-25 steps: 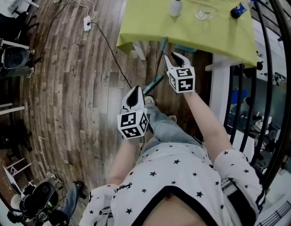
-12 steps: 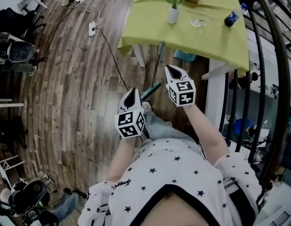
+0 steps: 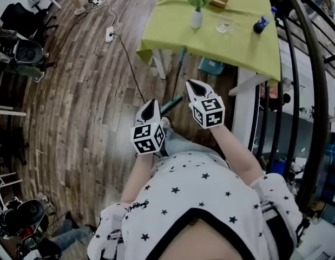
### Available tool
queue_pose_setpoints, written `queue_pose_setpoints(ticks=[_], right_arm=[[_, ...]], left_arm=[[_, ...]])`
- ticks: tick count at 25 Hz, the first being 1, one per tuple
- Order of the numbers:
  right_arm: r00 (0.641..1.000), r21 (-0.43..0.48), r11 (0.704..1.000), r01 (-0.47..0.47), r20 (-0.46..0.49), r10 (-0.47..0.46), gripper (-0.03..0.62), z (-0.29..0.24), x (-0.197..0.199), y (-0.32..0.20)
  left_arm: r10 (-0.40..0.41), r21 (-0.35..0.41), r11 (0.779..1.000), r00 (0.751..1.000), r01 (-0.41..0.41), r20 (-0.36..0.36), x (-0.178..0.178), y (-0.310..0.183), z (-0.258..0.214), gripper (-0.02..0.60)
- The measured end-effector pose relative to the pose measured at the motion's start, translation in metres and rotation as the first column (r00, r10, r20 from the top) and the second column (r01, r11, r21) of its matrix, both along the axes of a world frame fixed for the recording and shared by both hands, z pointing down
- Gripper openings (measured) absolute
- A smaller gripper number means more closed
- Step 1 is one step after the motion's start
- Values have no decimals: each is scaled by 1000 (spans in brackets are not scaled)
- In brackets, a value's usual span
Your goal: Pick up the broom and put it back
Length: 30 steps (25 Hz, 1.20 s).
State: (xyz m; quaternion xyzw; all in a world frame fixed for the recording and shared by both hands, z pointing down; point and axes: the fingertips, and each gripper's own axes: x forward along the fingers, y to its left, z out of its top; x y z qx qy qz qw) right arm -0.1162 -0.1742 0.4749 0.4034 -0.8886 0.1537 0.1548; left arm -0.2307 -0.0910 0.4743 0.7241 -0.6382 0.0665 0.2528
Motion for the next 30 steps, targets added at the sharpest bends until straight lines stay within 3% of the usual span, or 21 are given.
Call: queue_pose_setpoints(ticks=[13, 24, 30], right_arm=[[997, 16, 998, 65, 28, -65, -6, -32, 29, 77], [995, 0, 996, 84, 55, -84, -6, -30, 43, 95], [995, 39, 996, 79, 52, -81, -6, -39, 42, 101]], left_arm=[[11, 22, 1000, 1000, -11, -6, 37, 56, -21, 12], [2, 14, 1000, 1000, -2, -2, 53, 68, -19, 12], [14, 12, 1000, 1000, -15, 3, 54, 76, -19, 12]])
